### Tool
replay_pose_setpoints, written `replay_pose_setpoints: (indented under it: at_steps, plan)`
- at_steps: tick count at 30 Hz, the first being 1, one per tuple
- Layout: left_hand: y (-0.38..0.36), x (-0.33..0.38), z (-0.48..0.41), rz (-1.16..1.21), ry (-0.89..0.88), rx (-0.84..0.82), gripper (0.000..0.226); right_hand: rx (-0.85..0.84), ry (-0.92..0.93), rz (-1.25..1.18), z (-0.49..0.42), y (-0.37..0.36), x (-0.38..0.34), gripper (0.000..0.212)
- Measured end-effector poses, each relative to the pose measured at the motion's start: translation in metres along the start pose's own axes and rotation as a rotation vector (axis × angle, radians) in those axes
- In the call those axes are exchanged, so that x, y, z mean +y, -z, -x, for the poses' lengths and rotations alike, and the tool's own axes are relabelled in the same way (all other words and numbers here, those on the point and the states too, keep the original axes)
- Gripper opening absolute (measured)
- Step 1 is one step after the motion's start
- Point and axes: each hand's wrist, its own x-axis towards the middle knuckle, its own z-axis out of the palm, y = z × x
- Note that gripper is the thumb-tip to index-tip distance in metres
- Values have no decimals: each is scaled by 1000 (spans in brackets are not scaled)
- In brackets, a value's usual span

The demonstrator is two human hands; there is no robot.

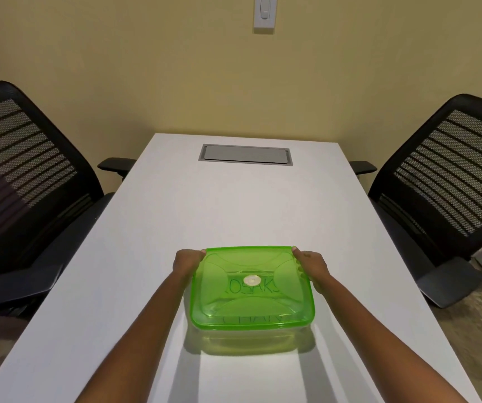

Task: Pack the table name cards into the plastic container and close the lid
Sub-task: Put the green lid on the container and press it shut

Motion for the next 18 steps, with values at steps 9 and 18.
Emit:
replay_pose_setpoints:
  at_steps: [9,18]
  plan:
    - [-4,3,-7,-23,33,1,43,62,-117,-36,-16,-2,-6,35]
    - [-5,4,-7,-11,24,5,41,98,-183,-43,-19,-9,-10,41]
